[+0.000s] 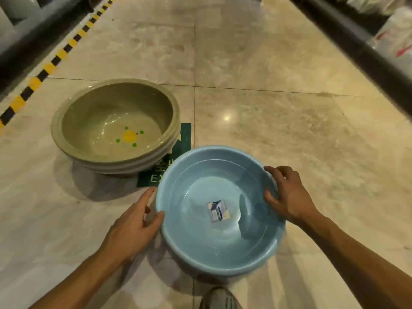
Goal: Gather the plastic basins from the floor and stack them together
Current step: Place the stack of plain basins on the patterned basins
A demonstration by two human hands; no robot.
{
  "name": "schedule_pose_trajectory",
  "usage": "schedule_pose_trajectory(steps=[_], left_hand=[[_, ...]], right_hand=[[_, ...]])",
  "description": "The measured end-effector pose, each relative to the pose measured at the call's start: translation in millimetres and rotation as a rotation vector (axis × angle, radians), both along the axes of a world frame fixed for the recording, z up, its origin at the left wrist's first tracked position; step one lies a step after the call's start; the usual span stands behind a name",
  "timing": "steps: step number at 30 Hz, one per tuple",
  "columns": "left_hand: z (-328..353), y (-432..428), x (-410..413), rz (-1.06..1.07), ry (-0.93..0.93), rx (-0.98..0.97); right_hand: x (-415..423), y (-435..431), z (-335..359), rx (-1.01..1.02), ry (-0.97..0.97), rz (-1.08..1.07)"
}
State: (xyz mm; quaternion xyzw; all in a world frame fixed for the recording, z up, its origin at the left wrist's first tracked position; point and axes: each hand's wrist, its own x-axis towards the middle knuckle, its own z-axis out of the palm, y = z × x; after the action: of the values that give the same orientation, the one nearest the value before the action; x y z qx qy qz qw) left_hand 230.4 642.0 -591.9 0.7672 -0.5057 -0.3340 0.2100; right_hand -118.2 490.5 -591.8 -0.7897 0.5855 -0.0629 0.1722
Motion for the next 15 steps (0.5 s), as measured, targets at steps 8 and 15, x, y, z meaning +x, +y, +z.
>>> schedule_pose_trajectory(steps=[8,15], left_hand=[[-10.7,-4.3,-27.4,0.034,0.331,-0.025],[-15.0,-5.1,-28.5,0.083,0.429,-0.084]], right_hand=[[-50.1,19.6,-22.1,0.280,-0.274,-0.037],[-43.7,24.6,-25.7,0.235,-0.387,-0.011]])
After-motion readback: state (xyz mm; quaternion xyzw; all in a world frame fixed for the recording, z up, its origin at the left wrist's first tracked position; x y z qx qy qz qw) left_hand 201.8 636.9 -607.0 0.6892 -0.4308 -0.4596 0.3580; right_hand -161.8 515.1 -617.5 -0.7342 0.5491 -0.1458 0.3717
